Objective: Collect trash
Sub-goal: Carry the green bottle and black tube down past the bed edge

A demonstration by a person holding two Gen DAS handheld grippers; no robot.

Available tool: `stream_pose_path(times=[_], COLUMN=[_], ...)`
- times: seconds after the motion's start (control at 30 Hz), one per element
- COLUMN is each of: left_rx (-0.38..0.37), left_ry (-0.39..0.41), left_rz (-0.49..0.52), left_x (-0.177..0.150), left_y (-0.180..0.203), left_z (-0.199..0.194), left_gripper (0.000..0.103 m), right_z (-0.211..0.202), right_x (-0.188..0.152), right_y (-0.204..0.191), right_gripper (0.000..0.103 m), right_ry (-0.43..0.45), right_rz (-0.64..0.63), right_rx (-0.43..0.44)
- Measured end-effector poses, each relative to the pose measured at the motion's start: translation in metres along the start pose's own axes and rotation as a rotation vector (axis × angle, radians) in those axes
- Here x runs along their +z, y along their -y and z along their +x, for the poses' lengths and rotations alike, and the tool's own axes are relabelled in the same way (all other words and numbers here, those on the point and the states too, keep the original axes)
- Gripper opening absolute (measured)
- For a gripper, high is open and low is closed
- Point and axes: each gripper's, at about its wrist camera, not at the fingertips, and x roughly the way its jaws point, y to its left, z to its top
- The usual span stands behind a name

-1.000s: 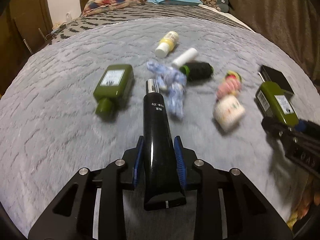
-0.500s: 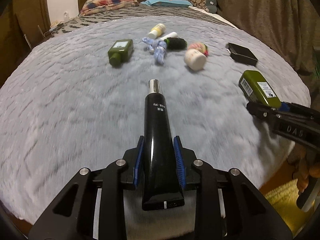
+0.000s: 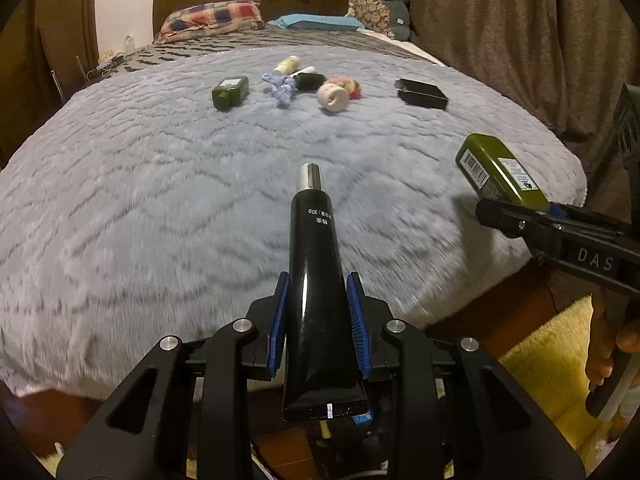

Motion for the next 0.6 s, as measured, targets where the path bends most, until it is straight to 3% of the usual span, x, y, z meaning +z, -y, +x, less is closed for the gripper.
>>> stream_pose_path(times=[0.27, 0.6], left_rx=[-0.021, -0.043], left_ry=[-0.023, -0.123], left_rz=[-0.020, 0.002], left_x=[-0.043, -0.083], left_y=[0.008, 0.021], left_z=[-0.017, 0.003], left_gripper=[0.026, 0.026], right_z=[-0.015, 0.011], right_x=[-0.044, -0.094], right_y=[-0.004, -0.006], right_gripper=[0.055, 0.055], right_ry=[-0.039, -0.186], right_rz=[0.009, 0.015], right_rx=[0.009, 0.011])
